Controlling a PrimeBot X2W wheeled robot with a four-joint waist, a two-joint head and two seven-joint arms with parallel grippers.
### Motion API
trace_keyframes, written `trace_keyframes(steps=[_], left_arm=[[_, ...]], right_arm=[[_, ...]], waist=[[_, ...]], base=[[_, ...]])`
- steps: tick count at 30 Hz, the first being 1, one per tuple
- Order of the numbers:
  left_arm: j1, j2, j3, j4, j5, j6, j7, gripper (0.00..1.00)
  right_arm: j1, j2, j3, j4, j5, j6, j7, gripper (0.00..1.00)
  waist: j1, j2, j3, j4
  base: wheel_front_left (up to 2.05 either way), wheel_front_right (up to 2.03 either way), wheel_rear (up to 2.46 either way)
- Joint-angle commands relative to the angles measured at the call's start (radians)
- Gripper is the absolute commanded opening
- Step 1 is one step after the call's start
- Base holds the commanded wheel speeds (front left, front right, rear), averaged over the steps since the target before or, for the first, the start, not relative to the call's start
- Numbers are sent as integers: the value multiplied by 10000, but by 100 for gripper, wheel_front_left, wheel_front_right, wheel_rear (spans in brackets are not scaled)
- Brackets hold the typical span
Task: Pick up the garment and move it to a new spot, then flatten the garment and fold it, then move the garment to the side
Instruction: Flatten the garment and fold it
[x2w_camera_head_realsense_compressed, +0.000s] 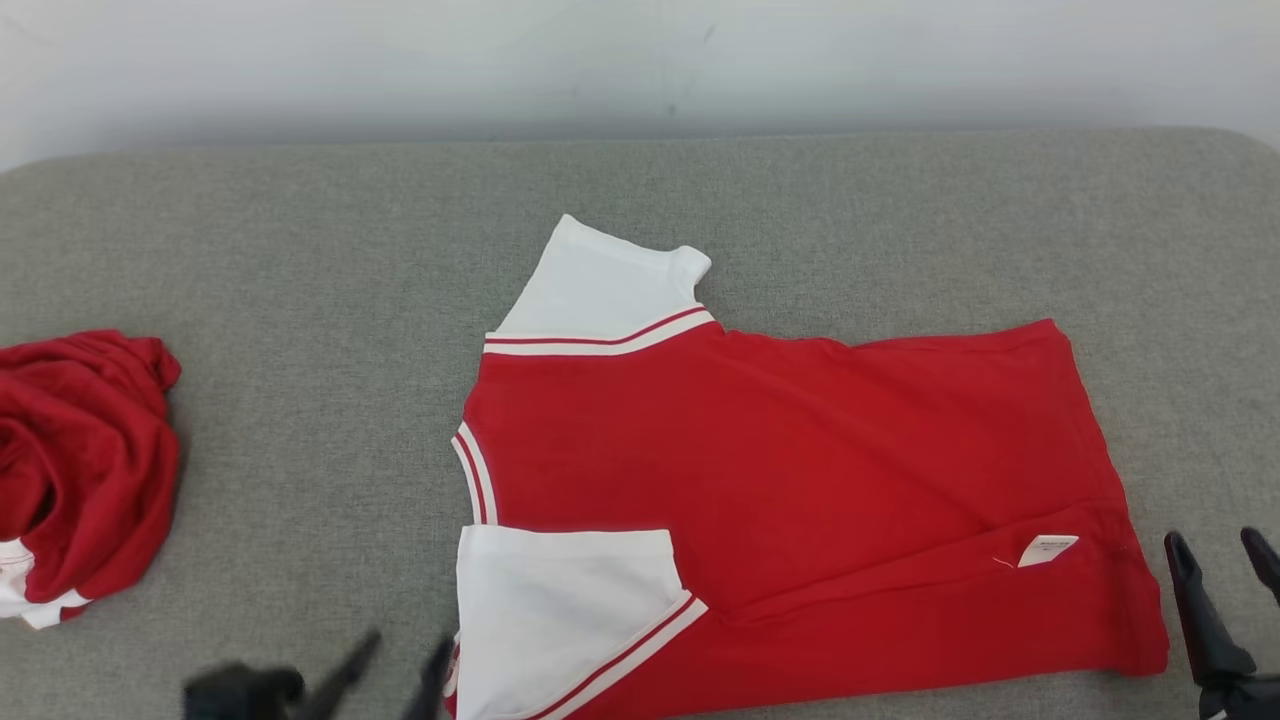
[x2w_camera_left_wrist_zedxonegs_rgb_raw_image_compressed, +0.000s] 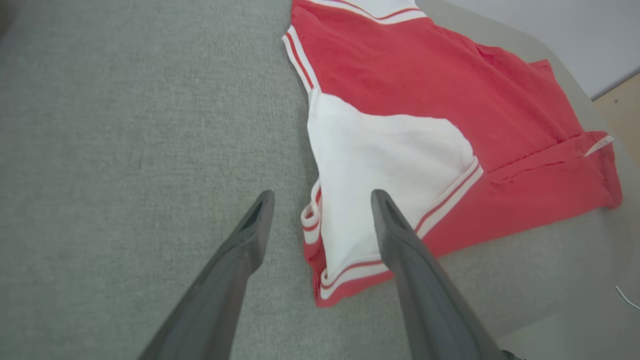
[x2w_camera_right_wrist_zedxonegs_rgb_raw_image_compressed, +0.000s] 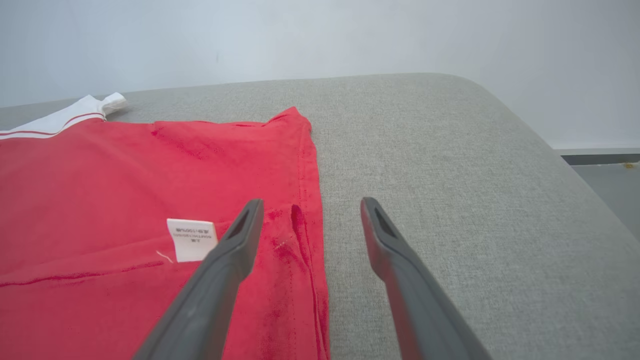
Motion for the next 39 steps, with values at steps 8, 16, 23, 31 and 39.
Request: trace_keyframes(steps=[8,16,23,31,39], left_arm=[[-3622,1044,1133,-607,-868,-430,1837,100],[-8018,1118,997,1270,-1807,-902,4500,100],[-11079,905,-166,3596,-1019,-1999,5471,100],[-12953,677,-1042,5861,-619,-2371,6227,100],[-13708,609,-1578,6994,-340,-2481,6266,100]], right_arm=[[-1002,639,-155,-835,-1087,-27,69,100],[-2387,1089,292,-1325,-1750,-27,367,100],[-3143,1245,516,-1385,-1890,-27,308,100],[-3522,1383,816,-1264,-1854,-27,154,100],[-3835,1285,999,-1091,-1807,-27,27,100]], waist=[[0,0,850,-395],[0,0,2121,-949],[0,0,3051,-1488],[0,0,3660,-2081],[0,0,3965,-2378]], base=[[0,0,0],[0,0,0],[0,0,0],[0,0,0],[0,0,0]])
